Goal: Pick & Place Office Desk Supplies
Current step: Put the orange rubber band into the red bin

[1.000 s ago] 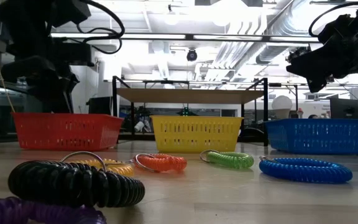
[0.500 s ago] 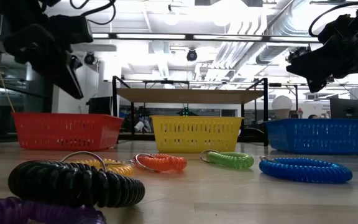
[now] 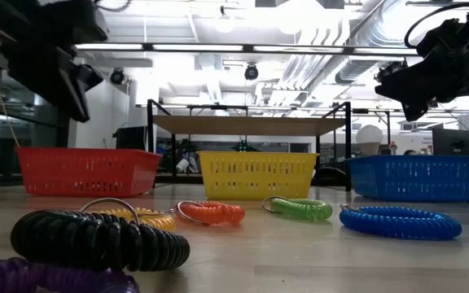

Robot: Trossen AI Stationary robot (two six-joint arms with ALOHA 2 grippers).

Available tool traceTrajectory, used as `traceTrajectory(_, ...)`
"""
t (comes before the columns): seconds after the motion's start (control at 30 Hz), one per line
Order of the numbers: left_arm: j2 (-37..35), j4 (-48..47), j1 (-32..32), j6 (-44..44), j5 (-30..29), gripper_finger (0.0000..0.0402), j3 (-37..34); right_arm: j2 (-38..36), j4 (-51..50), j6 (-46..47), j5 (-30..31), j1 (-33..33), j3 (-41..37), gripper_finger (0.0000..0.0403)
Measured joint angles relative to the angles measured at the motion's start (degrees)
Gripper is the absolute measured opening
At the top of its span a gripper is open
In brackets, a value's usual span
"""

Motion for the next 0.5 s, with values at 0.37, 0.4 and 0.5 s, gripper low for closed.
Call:
traceTrajectory(0.37, 0.0, 0.4, -12.1, -3.4, 0.1, 0.0045, 0.0, 0.0, 0.0, 0.0, 0.0, 0.0, 0.0, 0.0094)
traceTrajectory(0.4, 0.0, 0.5, -13.2, -3.4, 0.1, 0.0045, 0.0, 0.0, 0.0, 0.0, 0.0, 0.0, 0.0, 0.0094)
traceTrajectory(0.5, 0.0, 1.5, -16.2, -3.4, 0.1, 0.0045, 0.0, 0.0, 0.0, 0.0, 0.0, 0.0, 0.0, 0.0094)
